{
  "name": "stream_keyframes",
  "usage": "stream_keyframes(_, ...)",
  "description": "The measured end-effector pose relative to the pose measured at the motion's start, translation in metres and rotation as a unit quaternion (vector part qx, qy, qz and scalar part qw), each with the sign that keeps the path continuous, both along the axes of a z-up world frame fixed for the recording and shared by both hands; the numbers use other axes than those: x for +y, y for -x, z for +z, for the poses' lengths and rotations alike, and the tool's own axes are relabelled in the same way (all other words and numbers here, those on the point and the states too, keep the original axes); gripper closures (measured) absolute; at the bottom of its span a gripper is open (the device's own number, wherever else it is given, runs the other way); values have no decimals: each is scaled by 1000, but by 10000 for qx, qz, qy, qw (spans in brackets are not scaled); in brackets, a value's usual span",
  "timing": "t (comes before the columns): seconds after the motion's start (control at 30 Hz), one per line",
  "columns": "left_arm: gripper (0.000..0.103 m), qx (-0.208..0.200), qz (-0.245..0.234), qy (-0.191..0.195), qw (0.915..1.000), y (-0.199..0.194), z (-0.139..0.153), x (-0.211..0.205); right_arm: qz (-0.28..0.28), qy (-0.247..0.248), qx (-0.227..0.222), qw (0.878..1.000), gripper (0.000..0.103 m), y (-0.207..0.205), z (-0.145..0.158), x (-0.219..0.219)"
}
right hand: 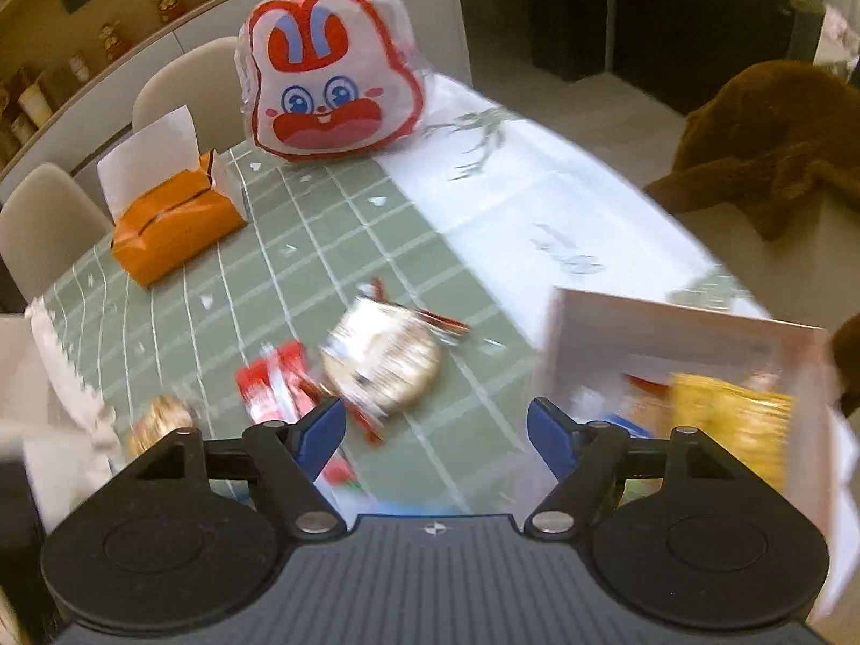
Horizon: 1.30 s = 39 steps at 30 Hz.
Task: Organize snacks
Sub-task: 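Carry both packets over the pink box and open both tools, then grasp the round cracker packet with the right tool while the left tool grasps the yellow bun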
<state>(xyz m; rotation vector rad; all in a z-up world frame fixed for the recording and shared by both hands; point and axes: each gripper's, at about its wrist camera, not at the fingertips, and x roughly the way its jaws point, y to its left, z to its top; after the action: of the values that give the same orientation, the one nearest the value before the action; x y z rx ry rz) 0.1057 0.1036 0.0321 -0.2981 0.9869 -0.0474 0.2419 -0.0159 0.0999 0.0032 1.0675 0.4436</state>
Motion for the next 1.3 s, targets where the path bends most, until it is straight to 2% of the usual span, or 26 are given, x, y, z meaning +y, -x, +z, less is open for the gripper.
stream_keyframes(0.13, 57, -190, 340, 470, 9981, 27, 6, 23, -36, -143, 392, 9991, 28, -37, -28, 44)
stream_keyframes(0.23, 57, -457, 823, 608, 9937, 40, 20, 52, -190, 137, 433, 9988, 28, -61, -51, 71)
stream_keyframes(0.3, 57, -721, 1353, 563, 9866, 49, 29, 76, -279, 473, 457, 9974, 28, -71, -65, 82)
stream_keyframes(0.37, 57, -989, 1983, 408, 9743, 56, 35, 99, -290, 693, 493, 9960, 23, -76, -76, 88)
stream_keyframes(0.43, 57, -1090, 2558, 299, 9601, 58, 36, 120, -256, 778, 451, 9956, 19, -73, -80, 90)
stream_keyframes(0.5, 57, -1054, 2701, 277, 9566, 52, 34, 134, -57, 912, 401, 9950, 18, -68, -82, 93)
stream_keyframes(0.57, 57, -862, 2538, 165, 9633, 40, 29, 140, 150, 1001, 412, 9940, 17, -61, -83, 96)
stream_keyframes(0.67, 54, -483, 1993, 16, 9788, 24, 17, 130, 403, 1171, 368, 9916, 15, -47, -85, 102)
stream_keyframes(0.77, 49, -484, 1321, -393, 9893, 26, 16, 104, 649, 1263, 275, 9895, 15, -29, -85, 103)
stream_keyframes(0.83, 48, -481, 857, -533, 9937, 31, 14, 89, 713, 1137, 331, 9904, 23, -21, -82, 98)
stream_keyframes(0.97, 46, -403, 295, -655, 9966, 47, 10, 66, 909, 845, 422, 9914, 36, -1, -68, 86)
stream_keyframes(1.03, 46, -366, 233, -623, 9971, 55, 10, 59, 976, 808, 339, 9914, 48, 15, -59, 80)
stream_keyframes(1.1, 46, -377, 241, -568, 9974, 61, 9, 56, 1081, 801, 268, 9905, 53, 27, -55, 78)
stream_keyframes(1.27, 46, -259, 228, -494, 9982, 68, 11, 48, 1139, 921, 204, 9890, 52, 55, -53, 69)
stream_keyframes(1.3, 46, -238, 209, -511, 9982, 69, 11, 46, 1157, 924, 192, 9888, 49, 57, -54, 67)
